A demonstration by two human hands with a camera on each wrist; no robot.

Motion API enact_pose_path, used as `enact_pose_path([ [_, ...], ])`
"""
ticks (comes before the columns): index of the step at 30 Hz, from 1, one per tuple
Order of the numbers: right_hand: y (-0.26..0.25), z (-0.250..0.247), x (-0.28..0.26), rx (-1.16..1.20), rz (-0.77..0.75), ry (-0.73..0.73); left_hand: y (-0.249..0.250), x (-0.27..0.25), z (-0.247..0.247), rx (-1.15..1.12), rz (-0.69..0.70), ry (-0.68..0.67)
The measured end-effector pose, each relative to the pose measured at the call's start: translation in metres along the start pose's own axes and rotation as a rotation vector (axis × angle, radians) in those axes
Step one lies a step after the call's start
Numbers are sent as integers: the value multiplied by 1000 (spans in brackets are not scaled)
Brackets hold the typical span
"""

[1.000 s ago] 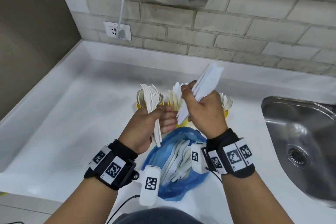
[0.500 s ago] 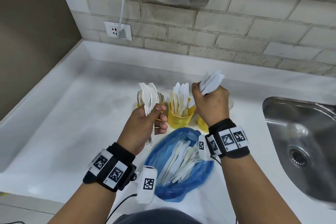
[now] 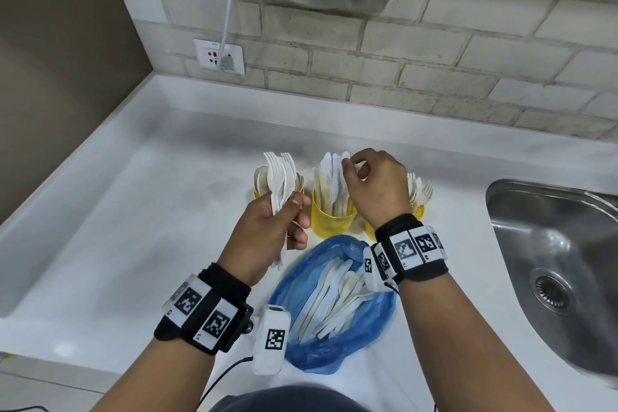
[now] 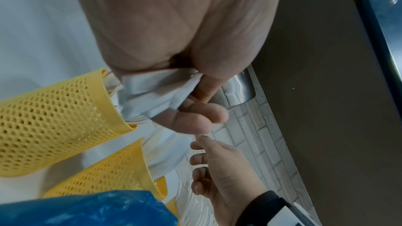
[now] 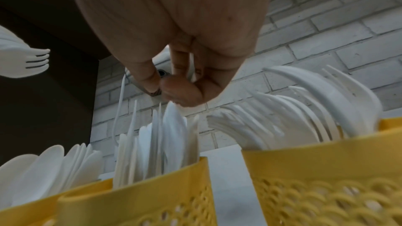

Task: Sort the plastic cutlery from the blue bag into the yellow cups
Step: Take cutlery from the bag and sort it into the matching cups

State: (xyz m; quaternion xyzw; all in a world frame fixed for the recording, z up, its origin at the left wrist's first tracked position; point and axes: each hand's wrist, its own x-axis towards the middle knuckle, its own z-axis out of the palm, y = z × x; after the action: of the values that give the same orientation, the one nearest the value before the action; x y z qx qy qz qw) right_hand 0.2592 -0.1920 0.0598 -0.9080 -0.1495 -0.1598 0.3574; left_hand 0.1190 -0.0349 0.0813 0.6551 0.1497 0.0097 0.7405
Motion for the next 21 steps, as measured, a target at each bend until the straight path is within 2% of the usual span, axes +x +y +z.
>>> enact_pose_path([
  [6,-12,-15,-7,65,-32,58,1,0,0,50,40,-30],
  [10,-33,-28,-17,224,-45,28,1,-1,0,114,94,-91],
  [18,-66,-53,-36,666,22,-344,8,-8,4,132,168,-300],
  [21,-65,-58,-35,719,38,-418,8,-8,5,117,171,-336],
])
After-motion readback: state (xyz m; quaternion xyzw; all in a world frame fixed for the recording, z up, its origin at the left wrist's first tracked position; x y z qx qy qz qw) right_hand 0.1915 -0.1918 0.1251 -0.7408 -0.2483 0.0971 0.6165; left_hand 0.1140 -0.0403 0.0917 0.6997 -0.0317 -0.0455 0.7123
